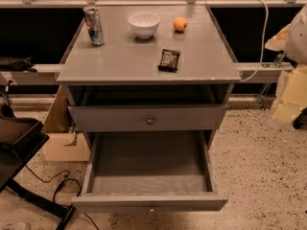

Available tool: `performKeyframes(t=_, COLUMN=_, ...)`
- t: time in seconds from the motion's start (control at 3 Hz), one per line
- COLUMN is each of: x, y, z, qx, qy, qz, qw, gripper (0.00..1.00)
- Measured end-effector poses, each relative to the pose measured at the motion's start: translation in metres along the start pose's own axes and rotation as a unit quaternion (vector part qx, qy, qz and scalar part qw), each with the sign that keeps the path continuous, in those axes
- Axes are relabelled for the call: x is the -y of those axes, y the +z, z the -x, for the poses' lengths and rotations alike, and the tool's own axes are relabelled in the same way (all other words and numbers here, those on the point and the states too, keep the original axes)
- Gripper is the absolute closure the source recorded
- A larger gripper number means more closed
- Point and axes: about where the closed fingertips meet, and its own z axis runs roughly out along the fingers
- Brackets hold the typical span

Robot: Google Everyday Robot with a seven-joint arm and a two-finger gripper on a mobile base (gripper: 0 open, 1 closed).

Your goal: Place redbull can into middle drawer

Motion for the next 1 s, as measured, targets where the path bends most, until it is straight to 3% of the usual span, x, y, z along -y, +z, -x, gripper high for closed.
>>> performKeyframes(t=0.67, x=0.003, y=0.001, z=0.003, qx=0.016, qy=0.000, qz=-0.012, qw=0.9998, gripper=0.00)
performKeyframes(t=1.0, x=0.028, y=0.019, z=0.020, qx=0.077, qy=-0.002, qz=-0.031, qw=0.9965, gripper=0.00)
